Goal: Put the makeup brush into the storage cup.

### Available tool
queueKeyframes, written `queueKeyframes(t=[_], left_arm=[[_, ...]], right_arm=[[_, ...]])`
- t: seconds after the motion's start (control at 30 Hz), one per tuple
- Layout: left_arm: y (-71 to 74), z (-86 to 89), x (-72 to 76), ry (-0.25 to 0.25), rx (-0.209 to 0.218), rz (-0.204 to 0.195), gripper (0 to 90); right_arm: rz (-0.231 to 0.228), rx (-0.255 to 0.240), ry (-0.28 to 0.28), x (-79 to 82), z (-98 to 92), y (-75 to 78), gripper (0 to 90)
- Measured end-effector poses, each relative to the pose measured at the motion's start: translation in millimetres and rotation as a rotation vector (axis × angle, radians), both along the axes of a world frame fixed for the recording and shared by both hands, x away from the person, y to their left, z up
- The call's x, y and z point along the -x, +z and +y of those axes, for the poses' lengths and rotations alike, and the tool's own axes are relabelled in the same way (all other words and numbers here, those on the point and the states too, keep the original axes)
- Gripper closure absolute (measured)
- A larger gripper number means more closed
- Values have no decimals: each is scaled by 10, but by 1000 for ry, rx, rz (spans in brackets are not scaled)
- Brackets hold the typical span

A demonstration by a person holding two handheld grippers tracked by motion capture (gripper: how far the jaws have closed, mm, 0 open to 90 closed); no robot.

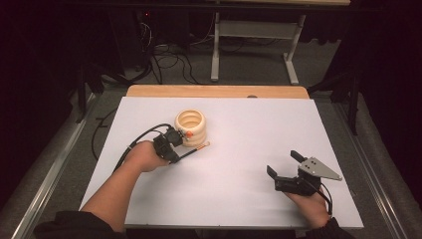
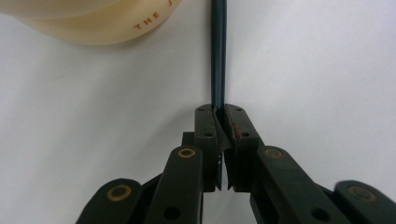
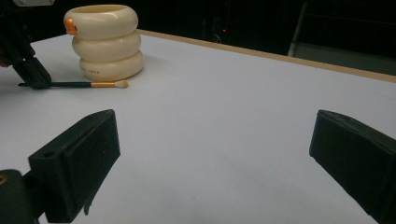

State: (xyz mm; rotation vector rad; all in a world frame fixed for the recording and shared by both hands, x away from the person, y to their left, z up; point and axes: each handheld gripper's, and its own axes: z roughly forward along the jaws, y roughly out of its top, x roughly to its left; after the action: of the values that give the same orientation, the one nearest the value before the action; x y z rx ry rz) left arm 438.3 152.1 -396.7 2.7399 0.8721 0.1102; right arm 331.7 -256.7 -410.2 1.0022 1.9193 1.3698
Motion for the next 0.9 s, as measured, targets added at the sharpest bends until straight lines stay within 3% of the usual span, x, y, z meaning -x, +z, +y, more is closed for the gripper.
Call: queueKeyframes(t=[0.5,0.77,0.9], left_arm=[[51,-17,58,-17,22,-29,850],[88,-37,112,-30,84,-49,849],[105,-44,160,-37,136,-60,849]], right_arm=[[-1,-1,0,3,1,0,29],[-1,-1,0,5,-2,0,29],[0,-4,-3,10,-4,1,29]])
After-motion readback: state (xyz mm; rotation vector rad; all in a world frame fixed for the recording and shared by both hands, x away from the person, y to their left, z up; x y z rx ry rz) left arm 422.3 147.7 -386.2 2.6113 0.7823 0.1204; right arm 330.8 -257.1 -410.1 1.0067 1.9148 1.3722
